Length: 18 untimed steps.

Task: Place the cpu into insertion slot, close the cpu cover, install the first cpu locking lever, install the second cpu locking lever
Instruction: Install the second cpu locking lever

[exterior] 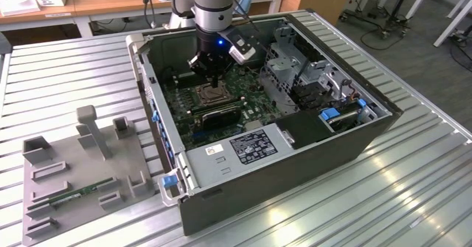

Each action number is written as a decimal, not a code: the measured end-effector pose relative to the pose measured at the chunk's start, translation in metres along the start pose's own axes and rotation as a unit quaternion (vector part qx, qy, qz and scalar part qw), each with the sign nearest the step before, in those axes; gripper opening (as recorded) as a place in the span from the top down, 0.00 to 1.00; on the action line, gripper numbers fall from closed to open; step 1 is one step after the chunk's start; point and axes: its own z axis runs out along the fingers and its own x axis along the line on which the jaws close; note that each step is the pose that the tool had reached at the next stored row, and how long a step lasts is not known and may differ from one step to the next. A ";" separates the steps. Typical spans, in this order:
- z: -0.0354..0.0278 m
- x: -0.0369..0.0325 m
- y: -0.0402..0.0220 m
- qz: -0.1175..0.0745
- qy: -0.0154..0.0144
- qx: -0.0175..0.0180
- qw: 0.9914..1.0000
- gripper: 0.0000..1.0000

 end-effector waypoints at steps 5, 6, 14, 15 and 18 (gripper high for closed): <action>-0.0025 -0.0001 0.0001 0.000 0.000 0.000 1.000 0.89; -0.0036 -0.0002 0.0001 0.000 0.000 0.000 1.000 0.89; -0.0136 -0.0008 0.0003 0.000 0.000 0.000 1.000 0.89; -0.0148 -0.0009 0.0004 0.000 0.000 0.000 1.000 0.89; -0.0169 -0.0010 0.0004 0.000 0.000 0.000 1.000 0.89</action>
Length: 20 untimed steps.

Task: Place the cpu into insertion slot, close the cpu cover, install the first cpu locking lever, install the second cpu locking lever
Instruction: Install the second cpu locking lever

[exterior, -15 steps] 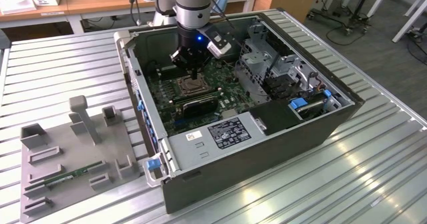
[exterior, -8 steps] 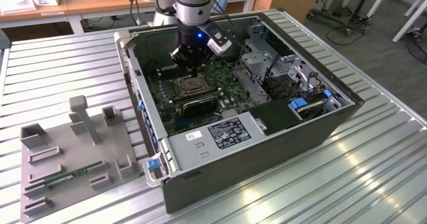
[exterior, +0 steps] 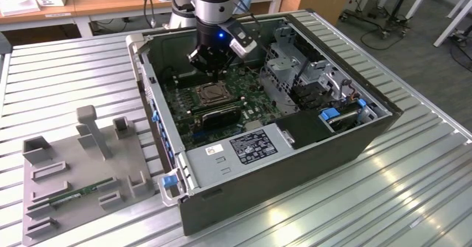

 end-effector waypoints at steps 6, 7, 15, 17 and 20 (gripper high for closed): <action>-0.0003 0.0000 -0.0004 0.000 0.000 0.000 1.000 0.89; -0.0003 0.0000 -0.0009 0.000 0.000 0.000 1.000 0.89; -0.0003 0.0000 -0.0084 0.000 0.000 0.000 1.000 0.89; -0.0004 0.0000 -0.0103 0.000 0.000 0.000 1.000 0.89; -0.0004 -0.0001 -0.0134 0.000 0.000 0.000 1.000 0.89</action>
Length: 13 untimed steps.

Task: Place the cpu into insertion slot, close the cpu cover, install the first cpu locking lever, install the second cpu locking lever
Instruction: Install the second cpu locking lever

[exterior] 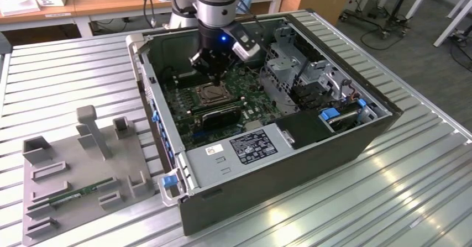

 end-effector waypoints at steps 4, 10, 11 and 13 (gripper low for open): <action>-0.0001 0.0000 -0.0040 0.000 0.000 0.000 1.000 0.89; -0.0003 0.0000 -0.0105 0.000 0.000 0.000 1.000 0.89; -0.0003 0.0000 -0.0116 0.000 0.000 0.000 1.000 0.89; -0.0004 0.0000 -0.0138 0.000 0.000 0.000 1.000 0.89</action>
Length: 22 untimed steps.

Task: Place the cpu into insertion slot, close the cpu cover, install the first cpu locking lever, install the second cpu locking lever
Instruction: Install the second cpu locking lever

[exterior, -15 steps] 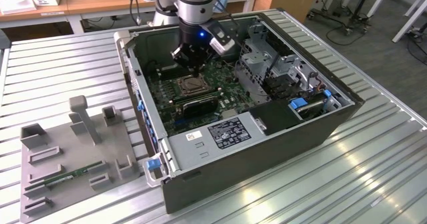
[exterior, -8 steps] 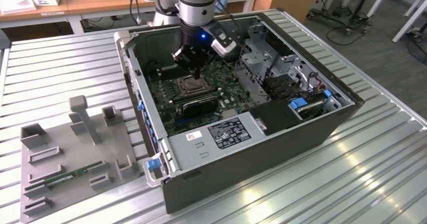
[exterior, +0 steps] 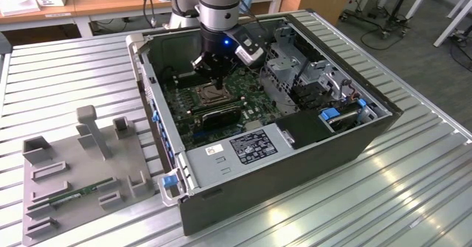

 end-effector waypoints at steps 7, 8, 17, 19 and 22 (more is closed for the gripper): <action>-0.0002 0.0000 -0.0082 0.000 0.000 0.000 1.000 0.89; -0.0002 -0.0001 -0.0089 0.000 0.000 0.000 1.000 0.89; -0.0002 -0.0001 -0.0094 0.000 0.000 0.000 1.000 0.89; -0.0002 0.0000 -0.0094 0.000 0.000 0.000 1.000 0.89; -0.0003 0.0012 -0.0095 0.000 0.000 0.000 1.000 0.89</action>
